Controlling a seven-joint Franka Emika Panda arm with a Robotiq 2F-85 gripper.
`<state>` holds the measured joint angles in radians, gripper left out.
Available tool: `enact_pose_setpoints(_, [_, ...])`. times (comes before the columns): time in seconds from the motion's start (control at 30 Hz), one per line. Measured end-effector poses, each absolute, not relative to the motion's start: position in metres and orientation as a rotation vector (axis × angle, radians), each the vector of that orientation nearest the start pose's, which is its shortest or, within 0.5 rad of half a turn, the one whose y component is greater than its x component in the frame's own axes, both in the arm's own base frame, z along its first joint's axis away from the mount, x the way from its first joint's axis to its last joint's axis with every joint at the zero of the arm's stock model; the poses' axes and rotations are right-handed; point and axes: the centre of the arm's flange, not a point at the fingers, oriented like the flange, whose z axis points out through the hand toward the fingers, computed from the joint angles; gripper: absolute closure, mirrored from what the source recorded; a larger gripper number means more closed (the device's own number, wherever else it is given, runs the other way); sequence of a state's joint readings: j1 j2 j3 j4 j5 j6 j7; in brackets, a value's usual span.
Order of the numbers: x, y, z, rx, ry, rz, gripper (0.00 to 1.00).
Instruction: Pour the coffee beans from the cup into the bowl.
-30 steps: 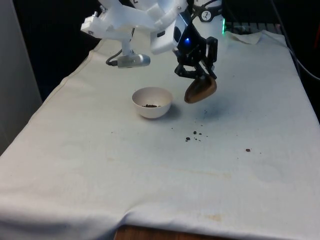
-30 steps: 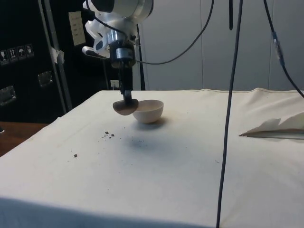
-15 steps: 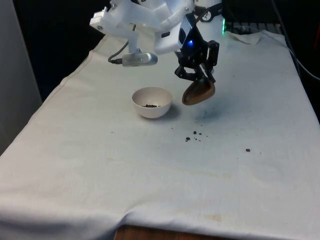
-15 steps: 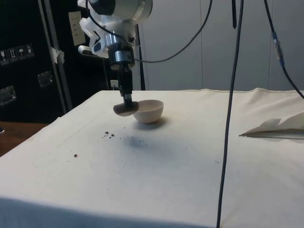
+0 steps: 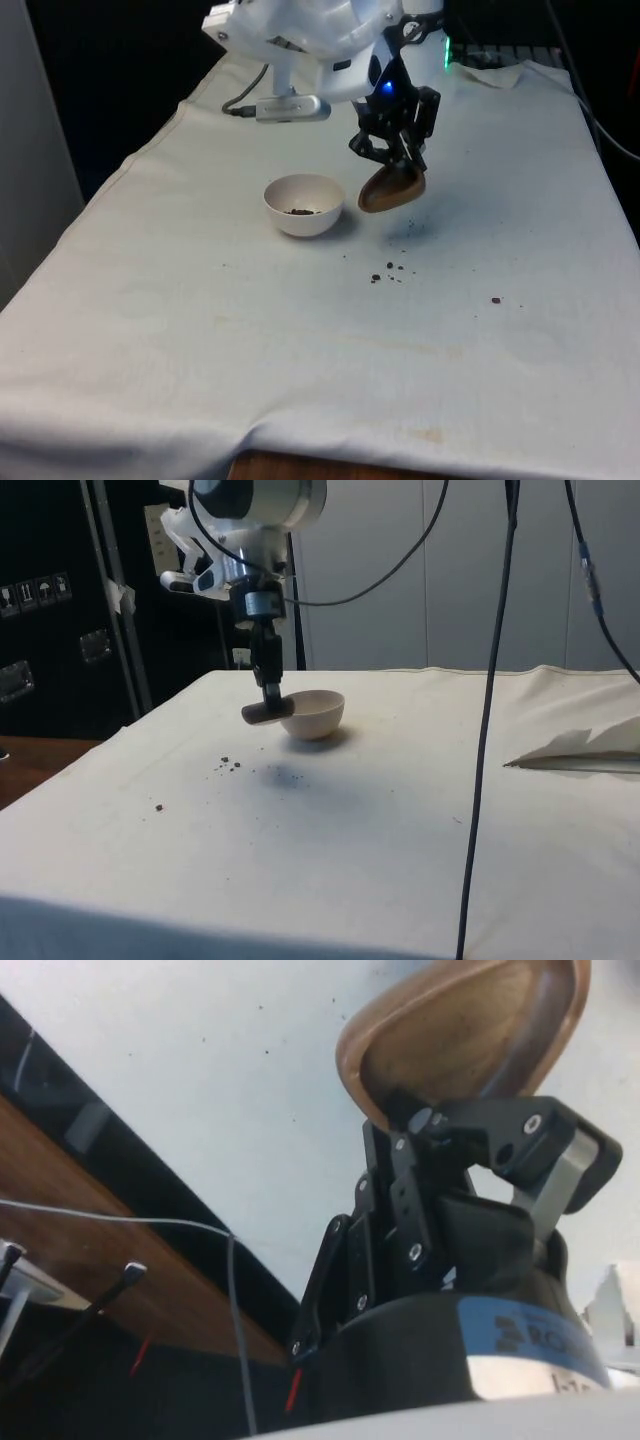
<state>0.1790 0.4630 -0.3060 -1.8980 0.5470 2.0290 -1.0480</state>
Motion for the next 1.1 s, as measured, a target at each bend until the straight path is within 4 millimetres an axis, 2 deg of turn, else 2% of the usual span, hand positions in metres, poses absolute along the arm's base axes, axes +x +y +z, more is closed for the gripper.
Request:
enact_pose_setpoints(0.77, [0.599,-0.032,0.243,-2.734,-0.888,0.079,1.0])
enact_pose_setpoints(1.1, [0.599,-0.016,0.241,-2.785,-0.922,0.057,1.0])
